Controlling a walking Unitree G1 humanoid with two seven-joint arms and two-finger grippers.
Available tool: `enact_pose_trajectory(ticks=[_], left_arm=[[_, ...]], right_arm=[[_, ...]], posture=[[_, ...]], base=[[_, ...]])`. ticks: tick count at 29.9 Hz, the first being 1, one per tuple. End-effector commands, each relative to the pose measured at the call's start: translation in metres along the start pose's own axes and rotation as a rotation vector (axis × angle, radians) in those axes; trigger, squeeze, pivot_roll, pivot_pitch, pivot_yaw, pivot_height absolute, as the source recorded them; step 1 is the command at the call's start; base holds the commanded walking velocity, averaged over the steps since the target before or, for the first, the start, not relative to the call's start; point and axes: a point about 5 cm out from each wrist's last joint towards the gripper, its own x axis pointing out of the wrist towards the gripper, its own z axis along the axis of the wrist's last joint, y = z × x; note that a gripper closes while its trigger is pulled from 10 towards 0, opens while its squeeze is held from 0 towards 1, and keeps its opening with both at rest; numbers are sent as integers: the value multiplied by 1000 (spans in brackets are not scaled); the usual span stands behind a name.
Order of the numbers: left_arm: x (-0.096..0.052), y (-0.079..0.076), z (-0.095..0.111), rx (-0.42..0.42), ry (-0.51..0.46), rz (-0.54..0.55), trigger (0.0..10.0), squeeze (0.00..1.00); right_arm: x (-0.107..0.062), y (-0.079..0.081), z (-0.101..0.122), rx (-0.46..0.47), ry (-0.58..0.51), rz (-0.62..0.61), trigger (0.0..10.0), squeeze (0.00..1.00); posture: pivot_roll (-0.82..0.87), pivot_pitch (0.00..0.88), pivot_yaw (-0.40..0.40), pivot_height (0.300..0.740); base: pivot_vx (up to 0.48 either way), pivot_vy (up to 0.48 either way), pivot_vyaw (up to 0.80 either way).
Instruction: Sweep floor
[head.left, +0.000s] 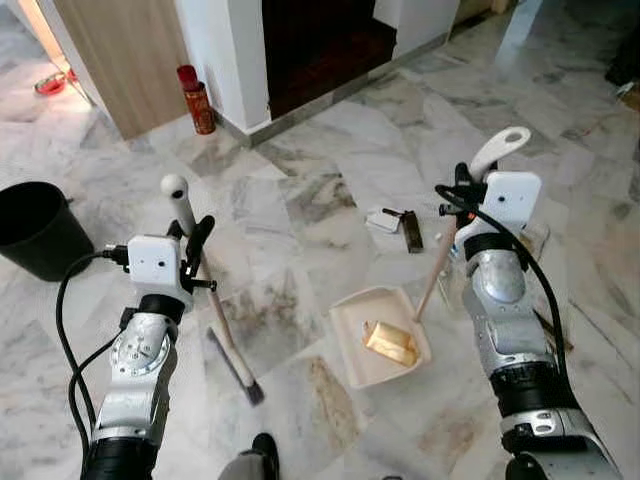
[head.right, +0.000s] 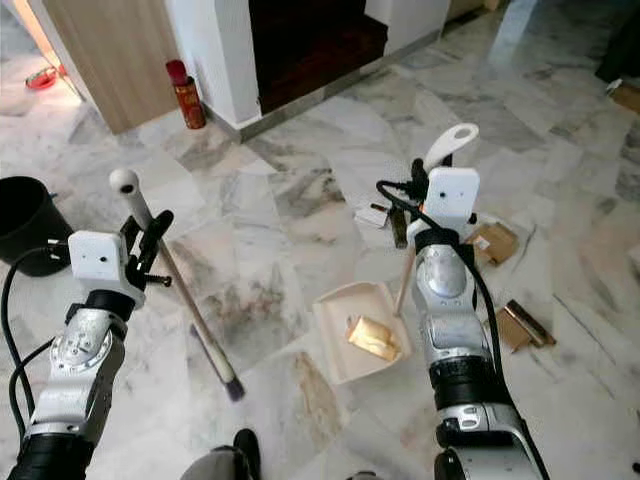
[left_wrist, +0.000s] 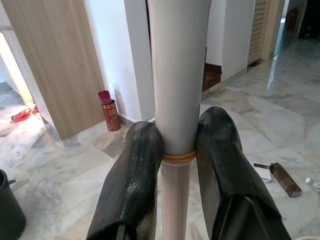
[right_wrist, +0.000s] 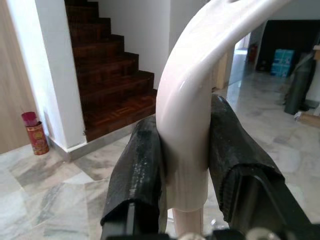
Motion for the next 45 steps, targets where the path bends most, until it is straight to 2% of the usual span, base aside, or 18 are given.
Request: enact_pose_trajectory(ticks=[1, 5, 10, 16, 19, 23, 41, 43, 45], left_arm=[[0, -1, 8, 12, -39, -3, 10000, 0], [0, -2, 10, 8, -44, -9, 10000, 0], [-4, 5, 11, -14, -37, 28, 10000, 0], [-9, 6, 11, -15, -27, 24, 10000, 0], [-10, 7, 11, -14, -22, 26, 10000, 0], [-10, 6, 12, -13, -20, 22, 10000, 0], [-12, -2, 13, 5, -13, 10, 10000, 0], [-11, -2, 12, -14, -2, 11, 10000, 0], [-11, -2, 12, -14, 4, 13, 10000, 0]], right_arm=[[3, 5, 9, 30, -61, 13, 10000, 0], [3, 4, 7, 54, -65, -7, 10000, 0], [4, 3, 4, 136, -42, -42, 10000, 0], [3, 6, 1, 168, -39, -40, 10000, 0], [1, 11, 1, 151, -35, -3, 10000, 0], [-1, 18, 3, 157, -49, 54, 10000, 0], [0, 16, 2, 162, -38, 70, 10000, 0], [2, 18, 1, 200, -16, 77, 10000, 0], [3, 19, 2, 201, -20, 88, 10000, 0]], posture=[[-65, 204, -14, 740], [-49, 207, -13, 740], [-32, 208, -14, 740], [-21, 197, -4, 740], [-22, 193, -2, 740], [-18, 186, -1, 740], [-17, 182, -6, 740], [-18, 196, -9, 740], [-16, 206, -11, 740]], base=[[0, 0, 0], [0, 0, 0], [0, 0, 0], [0, 0, 0], [0, 0, 0], [0, 0, 798], [0, 0, 800], [0, 0, 0], [0, 0, 0]])
